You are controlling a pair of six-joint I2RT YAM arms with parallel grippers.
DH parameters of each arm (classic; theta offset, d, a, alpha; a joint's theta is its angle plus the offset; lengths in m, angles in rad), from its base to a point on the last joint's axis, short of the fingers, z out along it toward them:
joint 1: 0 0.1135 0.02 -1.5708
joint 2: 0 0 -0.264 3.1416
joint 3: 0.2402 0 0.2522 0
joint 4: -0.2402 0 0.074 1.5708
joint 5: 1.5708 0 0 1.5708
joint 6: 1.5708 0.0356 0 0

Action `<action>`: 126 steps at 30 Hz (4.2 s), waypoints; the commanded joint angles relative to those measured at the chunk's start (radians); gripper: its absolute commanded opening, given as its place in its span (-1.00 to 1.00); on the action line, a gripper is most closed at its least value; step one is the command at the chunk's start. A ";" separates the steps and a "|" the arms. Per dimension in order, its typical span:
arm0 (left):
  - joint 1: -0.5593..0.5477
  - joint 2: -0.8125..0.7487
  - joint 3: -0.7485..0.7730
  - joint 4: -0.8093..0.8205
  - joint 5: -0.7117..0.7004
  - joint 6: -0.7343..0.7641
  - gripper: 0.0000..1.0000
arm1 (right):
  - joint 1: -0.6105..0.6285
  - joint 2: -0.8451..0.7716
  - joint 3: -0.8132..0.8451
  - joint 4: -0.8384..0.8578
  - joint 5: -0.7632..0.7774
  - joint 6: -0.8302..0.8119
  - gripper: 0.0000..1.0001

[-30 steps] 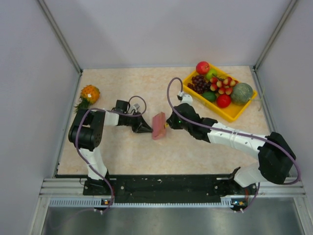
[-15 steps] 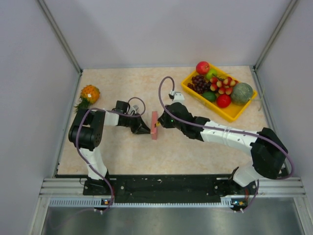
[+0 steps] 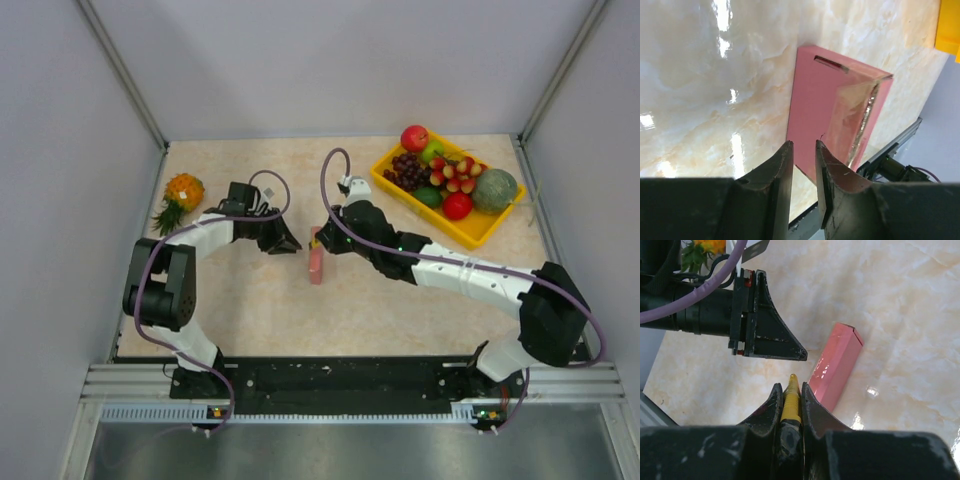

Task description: Unpack the express box

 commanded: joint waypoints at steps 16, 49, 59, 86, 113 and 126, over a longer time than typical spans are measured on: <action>-0.119 -0.076 0.155 -0.091 -0.033 0.212 0.43 | -0.017 -0.136 -0.154 -0.062 0.171 0.091 -1.00; -0.450 -0.050 0.169 -0.239 -0.388 0.534 -0.58 | -0.204 -0.521 -0.460 -0.140 0.185 0.165 -1.00; -0.622 -0.105 0.066 -0.170 -0.536 0.584 -0.06 | -0.342 -0.655 -0.547 -0.097 0.050 0.150 -1.00; -0.664 -0.146 0.006 -0.052 -0.626 0.841 -0.31 | -0.446 -0.508 -0.500 0.103 -0.356 0.072 -1.00; -0.671 -0.156 -0.085 0.056 -0.655 0.706 -0.41 | -0.446 -0.448 -0.653 0.479 -0.481 0.035 -1.00; -0.690 -0.192 -0.146 0.125 -0.737 0.857 -0.63 | -0.446 -0.391 -0.677 0.628 -0.482 0.042 -1.00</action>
